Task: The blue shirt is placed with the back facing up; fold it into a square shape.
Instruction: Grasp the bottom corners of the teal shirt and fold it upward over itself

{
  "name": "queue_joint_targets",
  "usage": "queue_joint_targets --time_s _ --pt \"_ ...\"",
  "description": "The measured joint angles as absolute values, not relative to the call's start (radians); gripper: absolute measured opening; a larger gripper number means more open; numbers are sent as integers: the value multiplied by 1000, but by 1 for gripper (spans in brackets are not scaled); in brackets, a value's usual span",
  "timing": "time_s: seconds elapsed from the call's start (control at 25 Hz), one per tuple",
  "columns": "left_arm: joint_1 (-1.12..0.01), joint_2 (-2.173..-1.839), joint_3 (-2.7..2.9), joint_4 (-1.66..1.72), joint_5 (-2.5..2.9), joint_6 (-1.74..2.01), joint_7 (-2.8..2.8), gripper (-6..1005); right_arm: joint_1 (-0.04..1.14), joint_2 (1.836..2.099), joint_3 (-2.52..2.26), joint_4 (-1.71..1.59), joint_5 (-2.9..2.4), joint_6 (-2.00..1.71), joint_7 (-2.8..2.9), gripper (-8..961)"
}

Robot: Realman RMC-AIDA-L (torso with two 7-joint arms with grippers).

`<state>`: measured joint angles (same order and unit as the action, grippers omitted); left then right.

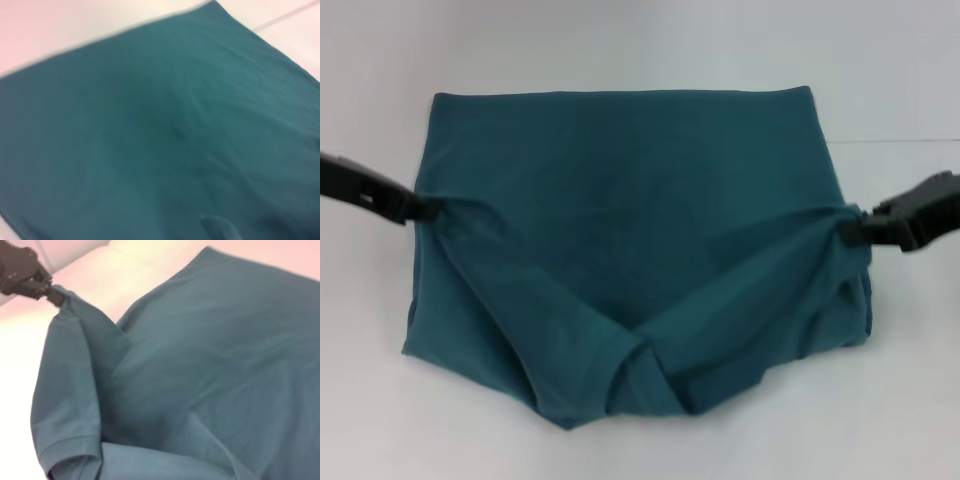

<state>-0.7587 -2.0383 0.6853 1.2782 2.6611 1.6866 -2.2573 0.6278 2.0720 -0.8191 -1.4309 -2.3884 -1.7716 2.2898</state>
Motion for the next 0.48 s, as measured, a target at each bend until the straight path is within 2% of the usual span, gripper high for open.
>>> queue_joint_targets --time_s 0.28,0.48 --pt "-762 -2040 710 1262 2660 1529 -2246 -1 667 2048 -824 -1314 -2402 -1585 2335 105" --pt "-752 -2045 721 1246 2660 1419 -2232 -1 684 2045 -825 -1248 -2430 -1459 2345 113"
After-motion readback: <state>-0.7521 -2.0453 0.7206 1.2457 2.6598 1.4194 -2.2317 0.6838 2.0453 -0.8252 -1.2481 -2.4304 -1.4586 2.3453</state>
